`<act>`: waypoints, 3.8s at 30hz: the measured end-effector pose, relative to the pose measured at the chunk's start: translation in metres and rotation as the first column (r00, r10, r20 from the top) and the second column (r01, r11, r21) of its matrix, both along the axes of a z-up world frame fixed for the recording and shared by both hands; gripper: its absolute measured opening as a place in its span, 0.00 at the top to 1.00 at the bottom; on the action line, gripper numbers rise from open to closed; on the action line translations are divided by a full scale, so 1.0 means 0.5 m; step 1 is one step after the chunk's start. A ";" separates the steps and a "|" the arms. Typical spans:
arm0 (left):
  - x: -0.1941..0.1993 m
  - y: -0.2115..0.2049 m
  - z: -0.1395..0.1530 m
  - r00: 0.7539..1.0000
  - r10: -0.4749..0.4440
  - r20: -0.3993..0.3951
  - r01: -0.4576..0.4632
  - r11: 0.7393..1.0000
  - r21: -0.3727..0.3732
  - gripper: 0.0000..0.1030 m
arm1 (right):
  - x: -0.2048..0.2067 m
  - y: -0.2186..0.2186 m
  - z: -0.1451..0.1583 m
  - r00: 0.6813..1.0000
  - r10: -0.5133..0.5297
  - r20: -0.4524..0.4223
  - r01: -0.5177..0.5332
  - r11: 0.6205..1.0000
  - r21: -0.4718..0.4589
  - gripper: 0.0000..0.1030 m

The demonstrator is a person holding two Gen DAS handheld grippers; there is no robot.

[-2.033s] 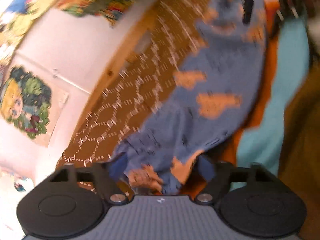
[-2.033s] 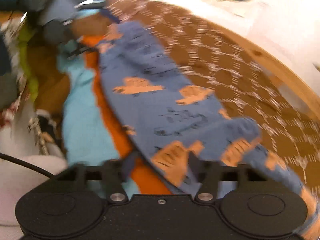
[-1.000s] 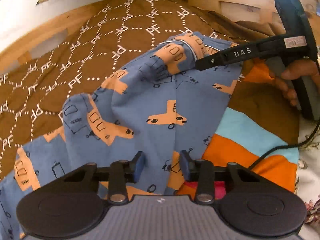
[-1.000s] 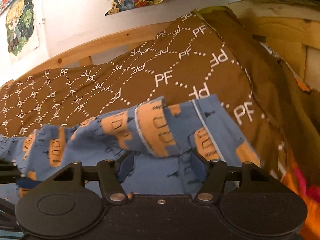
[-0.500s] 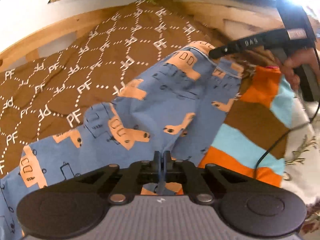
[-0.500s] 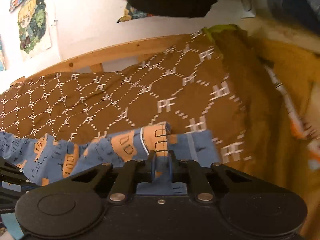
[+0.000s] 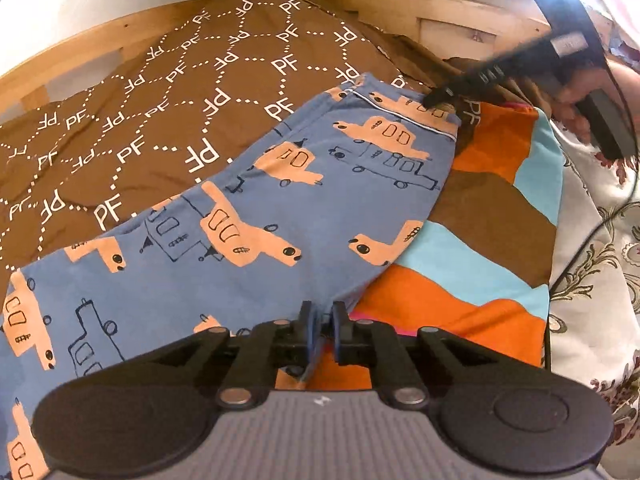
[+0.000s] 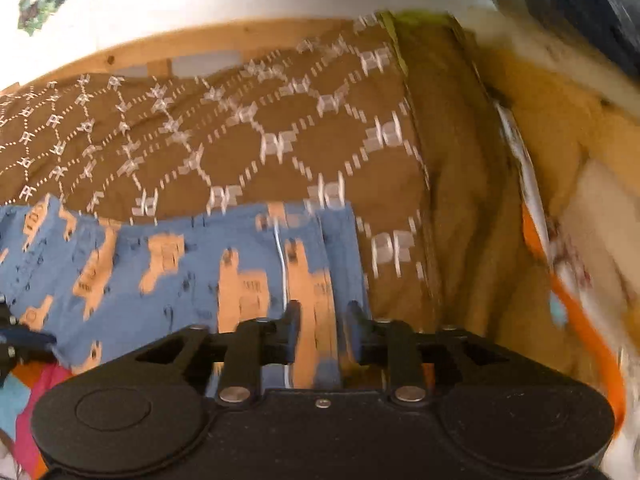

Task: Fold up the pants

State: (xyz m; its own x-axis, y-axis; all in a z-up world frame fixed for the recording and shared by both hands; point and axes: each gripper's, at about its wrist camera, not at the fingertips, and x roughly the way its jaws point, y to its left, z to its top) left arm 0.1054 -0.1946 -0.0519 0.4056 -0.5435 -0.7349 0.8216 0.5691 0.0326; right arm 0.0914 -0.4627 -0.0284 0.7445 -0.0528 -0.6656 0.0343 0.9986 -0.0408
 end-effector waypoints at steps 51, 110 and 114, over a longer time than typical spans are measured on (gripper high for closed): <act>0.342 0.267 0.041 0.896 0.444 0.000 -0.444 0.895 0.050 0.60 | 0.149 0.240 -0.030 0.923 0.380 0.056 -0.373 0.922 -0.106 0.59; 0.071 0.340 0.205 0.727 0.677 0.115 -0.663 0.735 -0.139 0.03 | -0.054 0.191 0.109 0.954 -0.067 0.291 0.054 0.997 0.052 0.19; 0.037 0.253 0.300 0.752 0.650 0.108 -0.624 0.755 -0.202 0.00 | -0.061 0.217 0.174 0.953 -0.074 0.295 0.044 0.993 0.108 0.10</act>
